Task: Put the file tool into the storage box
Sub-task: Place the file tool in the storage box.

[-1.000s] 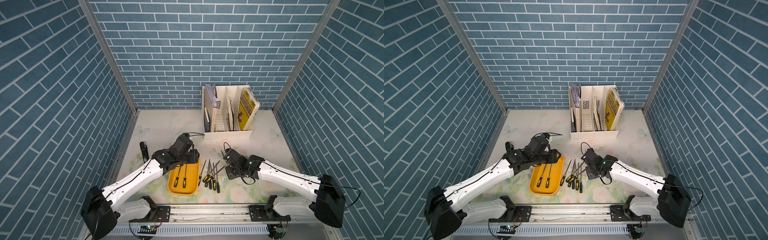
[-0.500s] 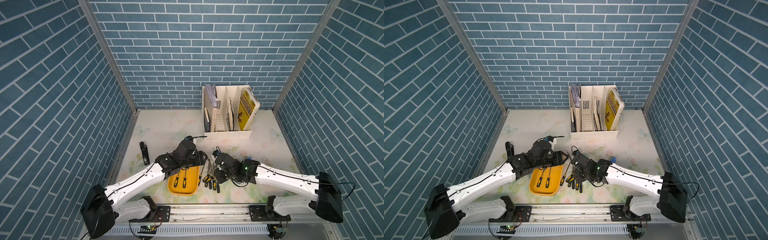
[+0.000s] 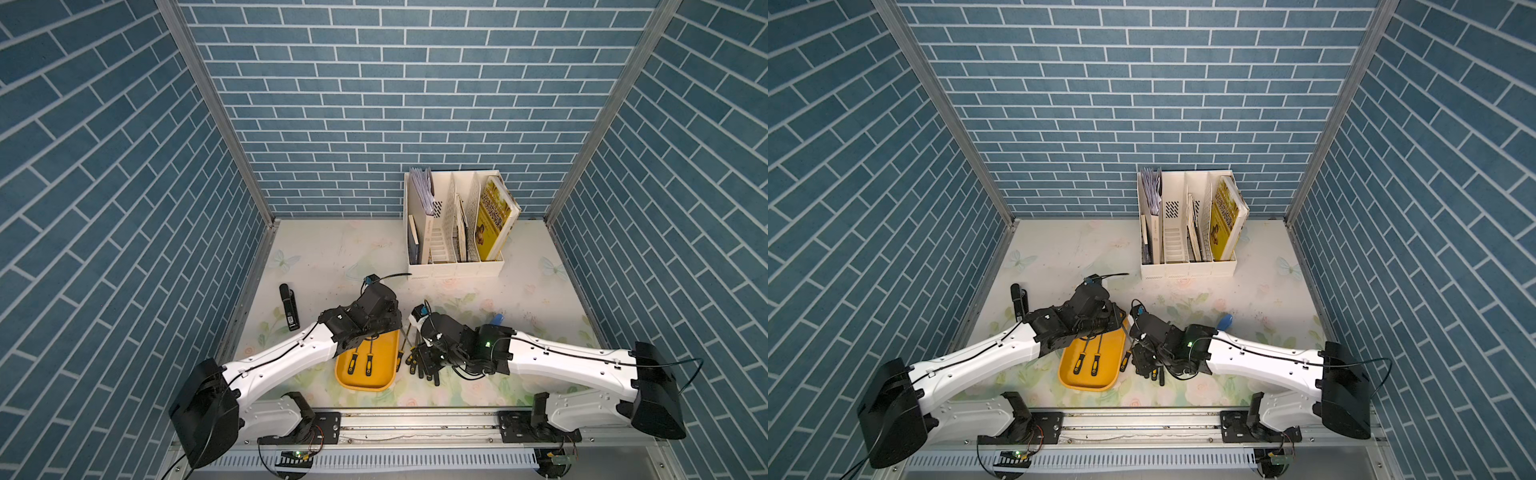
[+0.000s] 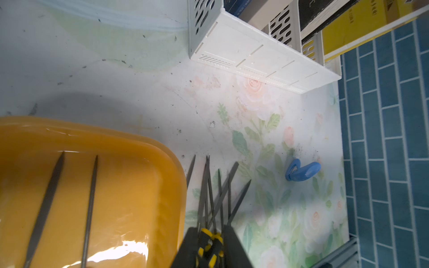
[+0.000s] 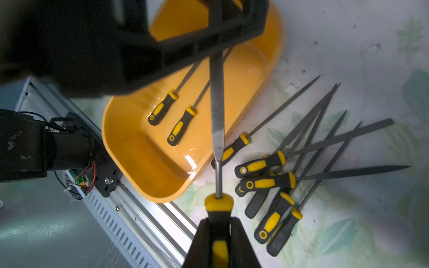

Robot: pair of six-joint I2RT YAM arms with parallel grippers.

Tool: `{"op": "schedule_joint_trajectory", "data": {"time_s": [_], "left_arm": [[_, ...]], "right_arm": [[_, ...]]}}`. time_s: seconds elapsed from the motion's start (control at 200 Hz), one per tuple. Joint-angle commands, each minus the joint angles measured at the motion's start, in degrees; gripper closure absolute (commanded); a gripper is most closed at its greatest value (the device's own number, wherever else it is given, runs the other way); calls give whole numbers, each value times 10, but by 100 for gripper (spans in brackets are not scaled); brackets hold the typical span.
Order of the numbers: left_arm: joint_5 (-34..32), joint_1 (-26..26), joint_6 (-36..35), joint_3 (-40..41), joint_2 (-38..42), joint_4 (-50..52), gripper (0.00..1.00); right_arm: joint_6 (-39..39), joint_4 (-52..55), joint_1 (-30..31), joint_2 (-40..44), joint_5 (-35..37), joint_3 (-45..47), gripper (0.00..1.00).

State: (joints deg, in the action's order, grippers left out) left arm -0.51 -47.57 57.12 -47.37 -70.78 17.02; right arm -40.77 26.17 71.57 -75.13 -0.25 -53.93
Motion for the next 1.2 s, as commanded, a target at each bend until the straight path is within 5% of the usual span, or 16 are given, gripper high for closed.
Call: {"op": "schedule_joint_trajectory", "data": {"time_s": [0.0,0.105,0.16,0.385,0.665,1.195], "left_arm": [[-35,-2,-23,-4,-3,34,100],[-39,0,-33,-8,9,50,100],[-39,5,-42,-10,19,62,100],[-3,80,-118,-26,74,124,100],[-32,106,-243,-108,-22,201,100],[-41,72,-240,-64,-133,117,100]], "right_arm": [[-9,-10,4,-9,4,-21,100],[-2,-8,4,-20,2,-30,100],[8,-5,3,-25,3,-39,75],[47,38,-28,-13,19,-73,32],[70,27,-107,27,-23,-11,28],[71,-3,-125,-5,-28,67,28]]}}
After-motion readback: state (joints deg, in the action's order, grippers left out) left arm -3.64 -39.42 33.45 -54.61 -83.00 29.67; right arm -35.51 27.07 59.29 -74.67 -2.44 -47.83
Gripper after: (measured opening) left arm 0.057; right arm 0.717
